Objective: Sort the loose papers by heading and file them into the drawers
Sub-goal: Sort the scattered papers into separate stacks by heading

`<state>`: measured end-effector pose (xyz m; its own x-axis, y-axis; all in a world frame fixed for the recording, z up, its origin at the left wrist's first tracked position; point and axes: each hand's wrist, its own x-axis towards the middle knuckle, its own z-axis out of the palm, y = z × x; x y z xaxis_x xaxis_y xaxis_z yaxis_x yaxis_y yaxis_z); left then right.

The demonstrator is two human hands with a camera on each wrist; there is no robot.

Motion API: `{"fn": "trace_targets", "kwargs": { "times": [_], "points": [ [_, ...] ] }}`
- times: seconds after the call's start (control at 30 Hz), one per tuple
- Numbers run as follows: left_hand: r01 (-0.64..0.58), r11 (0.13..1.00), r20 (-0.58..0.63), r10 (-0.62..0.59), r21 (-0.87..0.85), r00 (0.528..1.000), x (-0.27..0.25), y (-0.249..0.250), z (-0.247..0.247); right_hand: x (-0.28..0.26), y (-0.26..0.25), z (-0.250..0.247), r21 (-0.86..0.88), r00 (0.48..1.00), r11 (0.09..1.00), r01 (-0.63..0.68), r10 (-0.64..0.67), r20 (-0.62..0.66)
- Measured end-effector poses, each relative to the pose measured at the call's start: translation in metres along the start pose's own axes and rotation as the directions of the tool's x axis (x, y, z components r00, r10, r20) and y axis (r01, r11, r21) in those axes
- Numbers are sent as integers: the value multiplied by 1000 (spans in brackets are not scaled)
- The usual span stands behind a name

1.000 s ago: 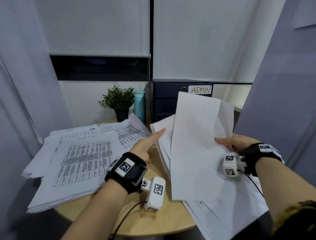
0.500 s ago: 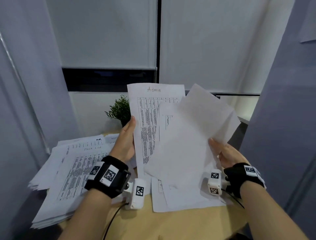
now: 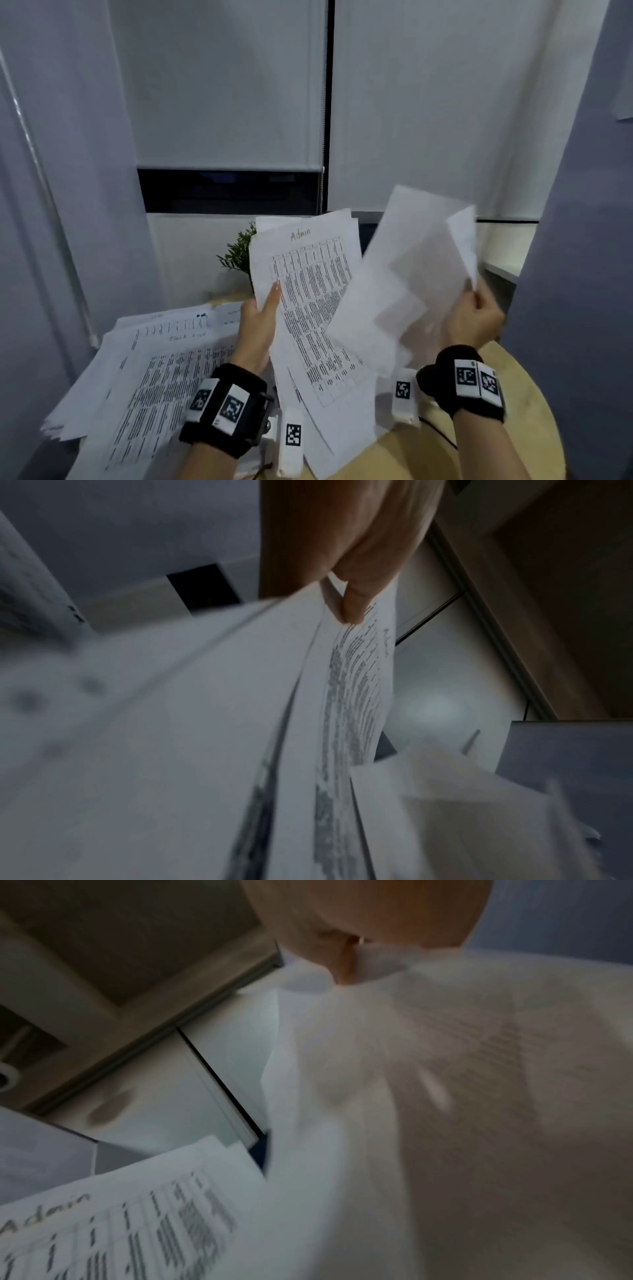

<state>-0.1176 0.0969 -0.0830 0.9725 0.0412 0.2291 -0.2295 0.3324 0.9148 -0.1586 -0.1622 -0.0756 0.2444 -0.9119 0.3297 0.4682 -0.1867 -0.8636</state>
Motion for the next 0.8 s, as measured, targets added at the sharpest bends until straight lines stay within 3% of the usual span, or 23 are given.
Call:
{"fn": "trace_targets", "kwargs": {
  "times": [0.07, 0.17, 0.23, 0.3, 0.33, 0.37, 0.4, 0.43, 0.47, 0.6, 0.73, 0.77, 0.8],
  "points": [
    [-31, 999, -12, 31, -41, 999, 0, 4, -4, -3, -23, 2, 40, 984, 984, 174, -172, -48],
    [-12, 995, 18, 14, -99, 1000, -1, 6, -6, -22, -60, 8, -39, 882, 881, 471, -470, 25],
    [43, 988, 66, -34, -148, 997, -1, 6, -6, -42, -71, 18, -98, 816, 819, 565, -538, 212],
    [71, 976, 70, -58, -203, 996, -1, 7, -5, -69, -73, 31, -143, 726, 817, 559, -399, 560],
    [95, 968, 79, -79, -232, 994, -2, 7, -5, -82, -73, 36, -158, 614, 831, 534, -253, 748],
    [122, 960, 105, -98, -253, 990, -2, 7, -6, -93, -73, 39, -172, 438, 850, 498, -75, 896],
    [141, 951, 147, -104, -276, 984, -5, 8, -5, -101, -72, 42, -195, 248, 864, 464, 84, 965],
    [144, 948, 180, -94, -282, 979, -6, 9, -4, -106, -73, 43, -217, 115, 867, 447, 186, 976],
    [137, 948, 196, -82, -288, 977, -7, 10, -5, -107, -72, 44, -229, 57, 872, 432, 227, 972],
    [80, 961, 186, -31, -265, 982, -6, 9, -9, -105, -68, 45, -275, 101, 874, 402, 256, 961],
    [9, 986, 87, 6, -169, 996, -4, 5, -6, -98, -60, 46, -204, 34, 860, 467, 213, 976],
    [9, 985, 59, 1, -172, 998, -2, 3, -5, -94, -59, 46, -205, 59, 874, 440, 200, 978],
    [25, 981, 30, -19, -192, 999, -1, 3, -5, -88, -53, 47, -229, 123, 889, 397, 196, 973]
  ]
}}
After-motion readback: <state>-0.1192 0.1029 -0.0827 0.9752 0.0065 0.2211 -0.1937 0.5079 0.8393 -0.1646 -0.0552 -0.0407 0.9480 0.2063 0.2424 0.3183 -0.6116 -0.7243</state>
